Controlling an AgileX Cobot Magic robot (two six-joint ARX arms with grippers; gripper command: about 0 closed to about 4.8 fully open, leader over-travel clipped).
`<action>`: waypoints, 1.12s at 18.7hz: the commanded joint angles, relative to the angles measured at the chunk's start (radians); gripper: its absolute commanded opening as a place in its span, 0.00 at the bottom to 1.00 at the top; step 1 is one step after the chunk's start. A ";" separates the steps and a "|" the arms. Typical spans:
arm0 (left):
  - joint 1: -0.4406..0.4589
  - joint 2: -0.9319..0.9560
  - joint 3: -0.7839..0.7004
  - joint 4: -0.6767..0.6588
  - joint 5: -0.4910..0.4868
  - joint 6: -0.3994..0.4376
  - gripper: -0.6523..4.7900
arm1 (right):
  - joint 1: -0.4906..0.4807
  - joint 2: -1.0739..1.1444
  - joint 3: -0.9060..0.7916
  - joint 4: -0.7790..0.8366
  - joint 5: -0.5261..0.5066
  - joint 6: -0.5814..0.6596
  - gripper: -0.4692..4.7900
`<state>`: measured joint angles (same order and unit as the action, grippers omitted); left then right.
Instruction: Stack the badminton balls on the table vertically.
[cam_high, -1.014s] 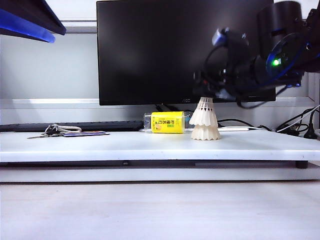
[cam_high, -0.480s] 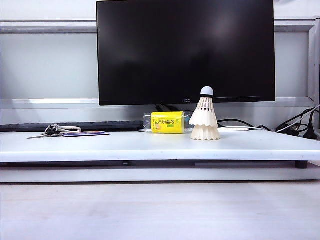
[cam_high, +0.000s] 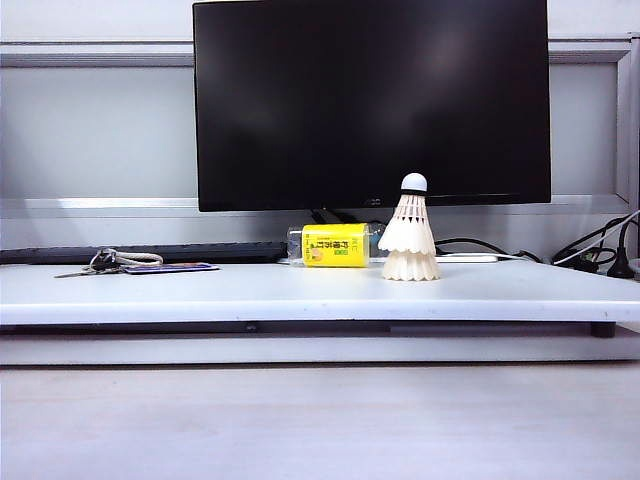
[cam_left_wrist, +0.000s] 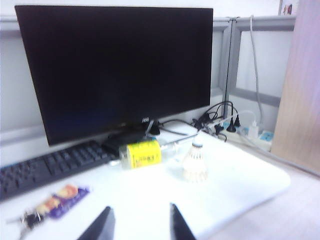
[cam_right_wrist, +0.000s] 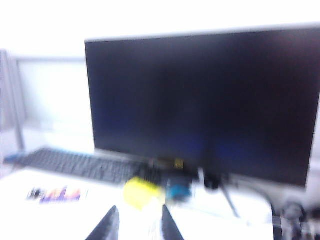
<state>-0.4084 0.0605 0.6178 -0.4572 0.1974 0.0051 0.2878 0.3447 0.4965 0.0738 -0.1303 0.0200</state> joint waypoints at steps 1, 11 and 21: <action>0.000 -0.048 -0.070 -0.014 0.002 -0.071 0.33 | 0.001 -0.171 -0.029 -0.255 0.005 0.003 0.30; 0.000 -0.048 -0.224 0.145 0.069 -0.246 0.11 | 0.004 -0.275 -0.116 -0.312 0.024 0.181 0.08; 0.000 -0.049 -0.357 0.259 0.050 -0.240 0.11 | 0.005 -0.275 -0.403 -0.061 0.017 0.320 0.08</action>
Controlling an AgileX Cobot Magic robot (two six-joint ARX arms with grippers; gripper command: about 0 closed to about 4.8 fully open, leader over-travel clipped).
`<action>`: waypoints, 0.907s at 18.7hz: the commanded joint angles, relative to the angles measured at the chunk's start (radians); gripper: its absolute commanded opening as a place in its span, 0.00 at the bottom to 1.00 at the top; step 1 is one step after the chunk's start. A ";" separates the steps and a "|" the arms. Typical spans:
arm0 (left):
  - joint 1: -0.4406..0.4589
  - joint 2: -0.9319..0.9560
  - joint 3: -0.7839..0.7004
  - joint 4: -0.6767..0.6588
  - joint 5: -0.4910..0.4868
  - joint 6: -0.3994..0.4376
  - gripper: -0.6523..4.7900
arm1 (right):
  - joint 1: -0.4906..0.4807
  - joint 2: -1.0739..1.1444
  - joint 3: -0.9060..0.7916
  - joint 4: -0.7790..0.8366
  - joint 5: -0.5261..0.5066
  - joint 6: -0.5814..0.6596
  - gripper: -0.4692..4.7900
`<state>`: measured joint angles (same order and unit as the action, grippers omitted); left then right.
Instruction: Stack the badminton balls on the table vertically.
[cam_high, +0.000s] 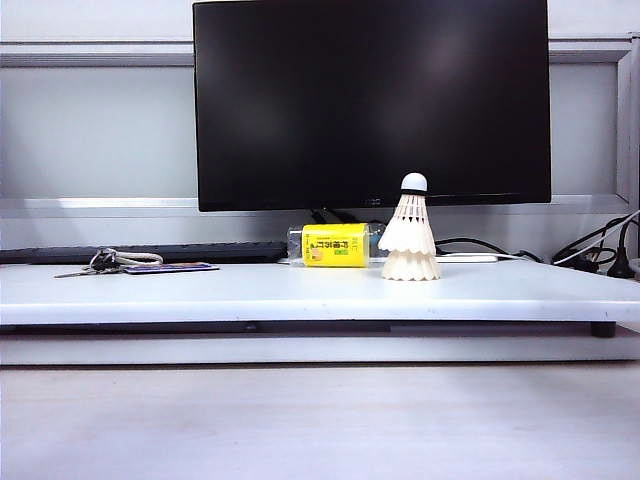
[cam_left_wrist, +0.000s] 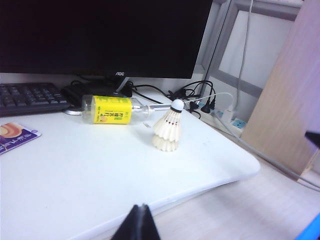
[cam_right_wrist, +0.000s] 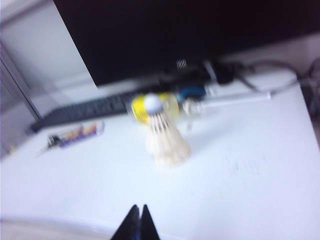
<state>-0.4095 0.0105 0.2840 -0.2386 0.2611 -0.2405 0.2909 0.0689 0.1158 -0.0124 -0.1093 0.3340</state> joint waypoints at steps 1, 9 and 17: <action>0.001 0.001 -0.041 0.051 -0.014 0.008 0.11 | 0.002 0.000 -0.035 0.025 -0.004 0.006 0.08; 0.001 0.001 -0.190 0.085 -0.014 0.070 0.11 | 0.001 0.001 -0.108 -0.071 0.022 -0.096 0.08; 0.001 0.002 -0.211 0.075 -0.021 0.233 0.11 | 0.001 0.007 -0.108 -0.174 0.086 -0.185 0.08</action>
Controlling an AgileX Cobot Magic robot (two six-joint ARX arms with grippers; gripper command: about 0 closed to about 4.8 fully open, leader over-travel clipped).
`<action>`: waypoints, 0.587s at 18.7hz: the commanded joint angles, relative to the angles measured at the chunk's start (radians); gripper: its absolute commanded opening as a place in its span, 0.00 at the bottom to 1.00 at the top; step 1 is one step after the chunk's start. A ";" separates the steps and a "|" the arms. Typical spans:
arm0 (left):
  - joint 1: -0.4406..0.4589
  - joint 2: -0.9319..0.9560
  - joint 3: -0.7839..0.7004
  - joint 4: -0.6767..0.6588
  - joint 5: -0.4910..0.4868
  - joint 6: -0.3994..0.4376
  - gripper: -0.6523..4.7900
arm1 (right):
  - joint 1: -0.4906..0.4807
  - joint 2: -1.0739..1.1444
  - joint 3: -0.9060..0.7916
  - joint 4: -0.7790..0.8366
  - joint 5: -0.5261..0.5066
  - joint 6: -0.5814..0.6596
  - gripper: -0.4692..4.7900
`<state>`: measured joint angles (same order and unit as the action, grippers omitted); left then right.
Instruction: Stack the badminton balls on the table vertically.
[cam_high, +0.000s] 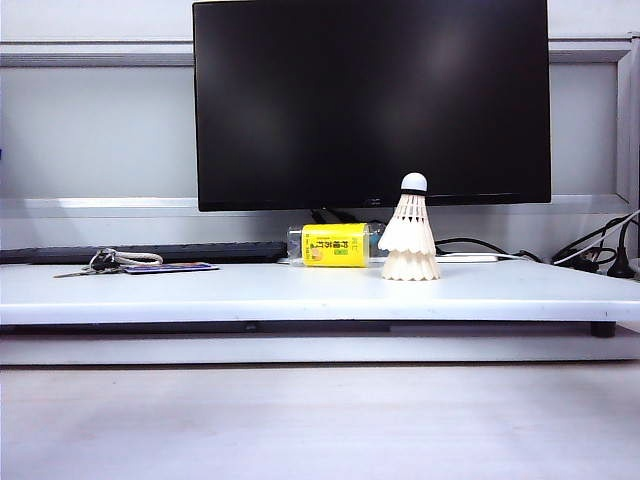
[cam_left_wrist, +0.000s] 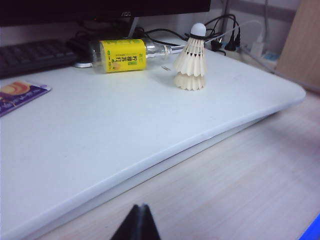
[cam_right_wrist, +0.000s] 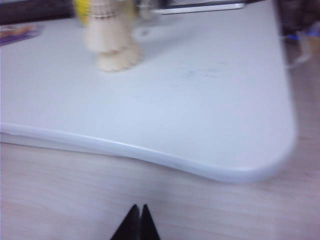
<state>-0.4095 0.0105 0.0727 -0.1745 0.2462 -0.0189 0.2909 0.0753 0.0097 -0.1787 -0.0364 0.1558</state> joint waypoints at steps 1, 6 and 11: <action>0.001 0.001 -0.011 0.011 -0.007 0.011 0.11 | 0.001 0.000 -0.002 -0.008 0.013 -0.006 0.08; 0.001 0.001 -0.068 0.016 -0.006 -0.018 0.11 | 0.001 -0.001 -0.001 -0.004 0.012 0.106 0.08; 0.001 0.001 -0.068 0.016 -0.006 -0.019 0.11 | 0.000 -0.001 -0.001 -0.004 0.012 0.106 0.08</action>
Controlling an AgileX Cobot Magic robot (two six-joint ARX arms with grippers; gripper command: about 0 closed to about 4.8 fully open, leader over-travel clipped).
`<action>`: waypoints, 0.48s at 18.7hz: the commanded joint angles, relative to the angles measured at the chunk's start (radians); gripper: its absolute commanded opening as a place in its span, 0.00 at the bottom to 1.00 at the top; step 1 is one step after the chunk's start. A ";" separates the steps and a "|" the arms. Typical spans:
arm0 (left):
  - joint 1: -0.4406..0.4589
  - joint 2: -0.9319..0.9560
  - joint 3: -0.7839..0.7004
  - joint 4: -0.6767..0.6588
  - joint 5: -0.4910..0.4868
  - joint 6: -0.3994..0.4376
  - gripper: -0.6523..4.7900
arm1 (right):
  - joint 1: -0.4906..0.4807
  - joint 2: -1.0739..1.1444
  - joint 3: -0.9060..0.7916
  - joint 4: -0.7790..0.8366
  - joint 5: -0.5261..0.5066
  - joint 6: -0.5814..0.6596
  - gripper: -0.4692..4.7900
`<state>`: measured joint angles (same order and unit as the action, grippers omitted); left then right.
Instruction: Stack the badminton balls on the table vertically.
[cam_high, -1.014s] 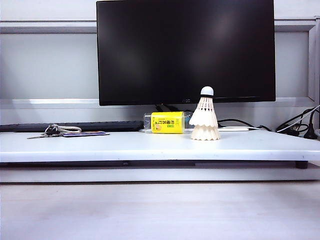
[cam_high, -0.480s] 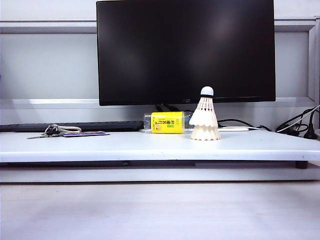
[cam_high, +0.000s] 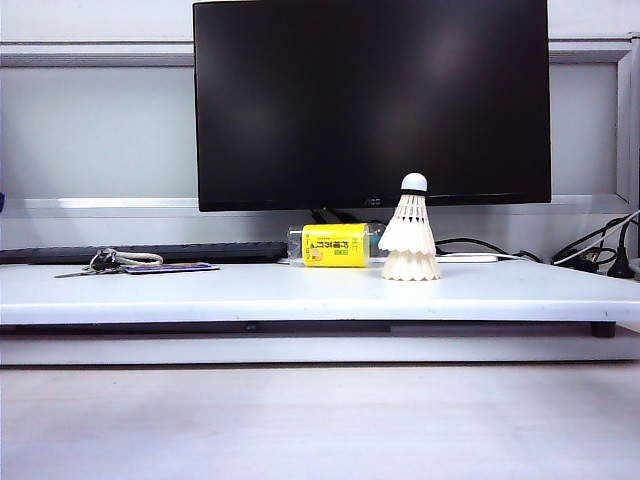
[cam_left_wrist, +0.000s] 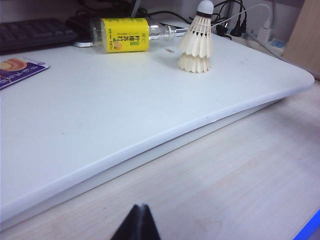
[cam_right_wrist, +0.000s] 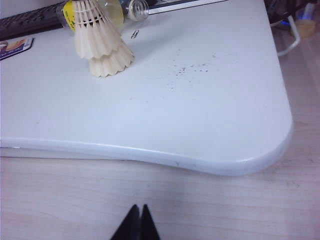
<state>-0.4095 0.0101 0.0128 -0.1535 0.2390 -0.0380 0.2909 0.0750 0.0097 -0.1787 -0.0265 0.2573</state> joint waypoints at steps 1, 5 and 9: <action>0.001 0.001 -0.008 -0.005 0.001 0.001 0.11 | 0.000 -0.001 -0.001 -0.004 0.002 0.005 0.08; 0.001 0.001 -0.008 -0.005 0.001 0.000 0.11 | 0.000 -0.001 -0.001 -0.004 0.002 0.004 0.08; 0.040 -0.009 -0.006 -0.004 0.013 0.000 0.11 | -0.024 -0.036 -0.001 -0.003 0.004 0.004 0.08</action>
<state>-0.3901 0.0040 0.0128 -0.1524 0.2462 -0.0380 0.2790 0.0540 0.0093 -0.1787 -0.0273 0.2577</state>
